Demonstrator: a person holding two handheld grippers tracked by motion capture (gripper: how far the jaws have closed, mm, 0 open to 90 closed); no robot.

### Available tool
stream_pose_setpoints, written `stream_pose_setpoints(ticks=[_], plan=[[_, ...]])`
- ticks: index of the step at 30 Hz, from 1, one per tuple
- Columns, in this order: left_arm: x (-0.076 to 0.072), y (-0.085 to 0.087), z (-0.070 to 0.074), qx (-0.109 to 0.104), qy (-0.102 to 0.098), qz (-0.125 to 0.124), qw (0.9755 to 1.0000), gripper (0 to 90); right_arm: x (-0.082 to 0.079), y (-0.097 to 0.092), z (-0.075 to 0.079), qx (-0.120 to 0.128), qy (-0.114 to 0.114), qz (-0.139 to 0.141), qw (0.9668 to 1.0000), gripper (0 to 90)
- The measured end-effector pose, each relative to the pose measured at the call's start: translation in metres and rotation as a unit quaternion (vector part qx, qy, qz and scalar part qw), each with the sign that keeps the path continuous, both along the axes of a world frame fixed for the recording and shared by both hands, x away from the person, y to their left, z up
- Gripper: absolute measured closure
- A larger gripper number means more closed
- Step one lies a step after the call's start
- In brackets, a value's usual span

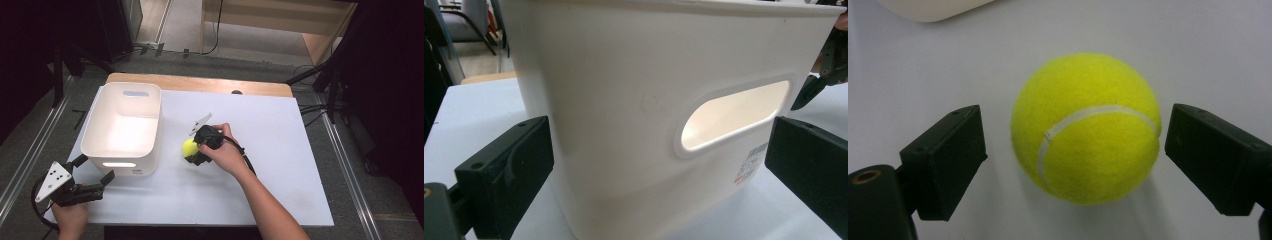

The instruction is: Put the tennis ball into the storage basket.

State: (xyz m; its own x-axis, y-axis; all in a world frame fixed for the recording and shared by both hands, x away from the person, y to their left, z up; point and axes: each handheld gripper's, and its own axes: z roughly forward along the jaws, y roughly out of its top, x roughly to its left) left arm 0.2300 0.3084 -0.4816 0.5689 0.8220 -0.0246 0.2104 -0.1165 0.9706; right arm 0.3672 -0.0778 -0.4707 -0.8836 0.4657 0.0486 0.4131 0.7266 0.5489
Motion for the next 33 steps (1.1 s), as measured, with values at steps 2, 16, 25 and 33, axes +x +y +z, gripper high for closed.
stream_pose_setpoints(ticks=[2,16,25,33], plan=[[0.0,0.0,0.0,0.0,0.0,0.0,1.0,0.0,0.0,0.0008,-0.0008,-0.002,0.003,-0.002,1.0,7.9],[0.0,0.0,0.0002,0.001,0.002,0.001,1.0,0.0,0.004,0.0045,-0.008,-0.006,-0.003,-0.013,0.9999,16.9],[0.0001,0.0002,0.0002,0.002,0.002,0.001,1.0,0.0,0.005,0.0056,-0.0096,-0.002,-0.001,-0.01,0.9999,23.1],[0.0002,0.0001,0.0002,0.001,0.002,0.0,1.0,0.0,0.0049,0.0053,-0.0077,-0.01,-0.002,-0.006,0.9999,23.8]])
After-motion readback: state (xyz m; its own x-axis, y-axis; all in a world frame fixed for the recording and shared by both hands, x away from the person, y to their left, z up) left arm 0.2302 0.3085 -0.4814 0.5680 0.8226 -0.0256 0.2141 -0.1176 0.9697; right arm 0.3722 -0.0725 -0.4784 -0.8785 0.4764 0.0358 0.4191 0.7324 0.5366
